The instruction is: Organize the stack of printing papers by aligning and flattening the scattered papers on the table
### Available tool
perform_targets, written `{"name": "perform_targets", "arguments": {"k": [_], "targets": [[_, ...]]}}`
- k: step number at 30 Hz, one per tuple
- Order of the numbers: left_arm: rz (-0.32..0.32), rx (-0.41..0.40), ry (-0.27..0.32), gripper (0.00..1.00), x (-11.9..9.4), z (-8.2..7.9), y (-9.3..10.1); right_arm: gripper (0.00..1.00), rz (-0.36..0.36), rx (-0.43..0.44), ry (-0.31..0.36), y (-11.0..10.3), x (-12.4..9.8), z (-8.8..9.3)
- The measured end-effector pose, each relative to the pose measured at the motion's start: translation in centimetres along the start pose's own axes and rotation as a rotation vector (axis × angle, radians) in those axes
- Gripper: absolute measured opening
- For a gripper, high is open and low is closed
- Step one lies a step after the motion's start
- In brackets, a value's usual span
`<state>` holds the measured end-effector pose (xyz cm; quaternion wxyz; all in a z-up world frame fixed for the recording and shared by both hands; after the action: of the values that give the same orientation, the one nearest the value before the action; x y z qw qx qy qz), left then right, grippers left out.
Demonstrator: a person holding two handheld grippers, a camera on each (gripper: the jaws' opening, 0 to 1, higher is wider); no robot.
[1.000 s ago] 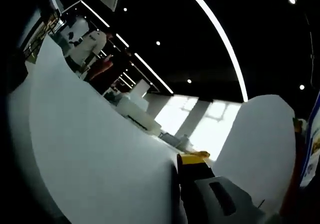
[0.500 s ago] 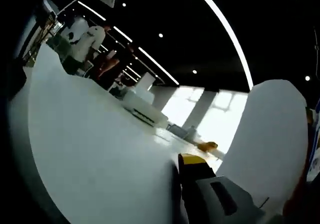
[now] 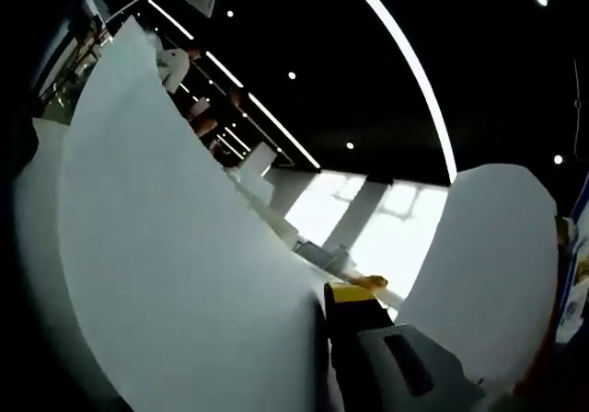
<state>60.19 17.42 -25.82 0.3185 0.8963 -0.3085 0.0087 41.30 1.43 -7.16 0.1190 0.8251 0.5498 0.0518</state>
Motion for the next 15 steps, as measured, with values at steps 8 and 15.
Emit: {"name": "perform_targets", "arguments": {"k": [8, 15], "targets": [[0.011, 0.039, 0.013, 0.13, -0.4, -0.2, 0.2, 0.00, -0.016, -0.024, 0.002, -0.6, 0.7, -0.6], [0.033, -0.005, 0.031, 0.13, -0.3, -0.2, 0.3, 0.00, -0.031, -0.057, 0.021, -1.0, 1.1, -1.9]]}}
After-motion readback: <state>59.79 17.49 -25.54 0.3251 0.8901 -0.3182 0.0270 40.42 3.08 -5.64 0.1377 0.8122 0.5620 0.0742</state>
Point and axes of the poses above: the point that each gripper's makers call its tool centre point, and the gripper's own axes: x roughly forward along the fingers, y roughly to its right, z roughly out of its underside, the point moved 1 cm from there along -x, roughly backward along the fingers, and after that the axes turned 3 degrees about -y, right-handed, at the moved point
